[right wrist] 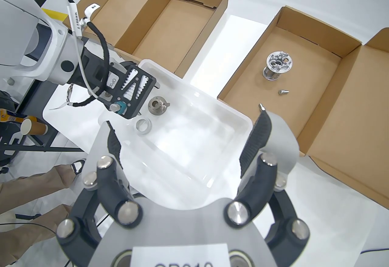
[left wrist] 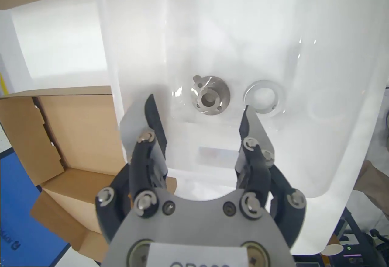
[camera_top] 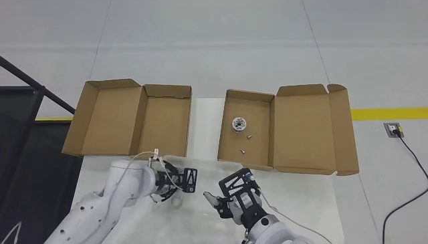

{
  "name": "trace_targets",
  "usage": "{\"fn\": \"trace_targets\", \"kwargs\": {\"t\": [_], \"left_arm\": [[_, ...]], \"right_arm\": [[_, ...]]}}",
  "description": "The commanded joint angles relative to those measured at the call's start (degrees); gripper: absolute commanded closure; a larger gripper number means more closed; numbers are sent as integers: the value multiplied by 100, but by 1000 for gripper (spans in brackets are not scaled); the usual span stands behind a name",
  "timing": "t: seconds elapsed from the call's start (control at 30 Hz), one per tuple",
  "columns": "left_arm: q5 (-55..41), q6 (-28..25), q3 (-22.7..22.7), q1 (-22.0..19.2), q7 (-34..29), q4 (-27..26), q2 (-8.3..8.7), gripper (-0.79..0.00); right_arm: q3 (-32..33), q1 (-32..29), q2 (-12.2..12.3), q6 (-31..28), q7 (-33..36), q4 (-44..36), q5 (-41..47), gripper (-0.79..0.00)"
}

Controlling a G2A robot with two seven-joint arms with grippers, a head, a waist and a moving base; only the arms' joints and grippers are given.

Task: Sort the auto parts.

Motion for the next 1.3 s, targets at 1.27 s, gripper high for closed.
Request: {"fn": "trace_targets", "kwargs": {"t": [1.27], "left_arm": [[-808, 7, 2142, -1790, 178, 1990, -263, -329]], "right_arm": [[0, -1, 0, 1, 0, 0, -1, -785]]}}
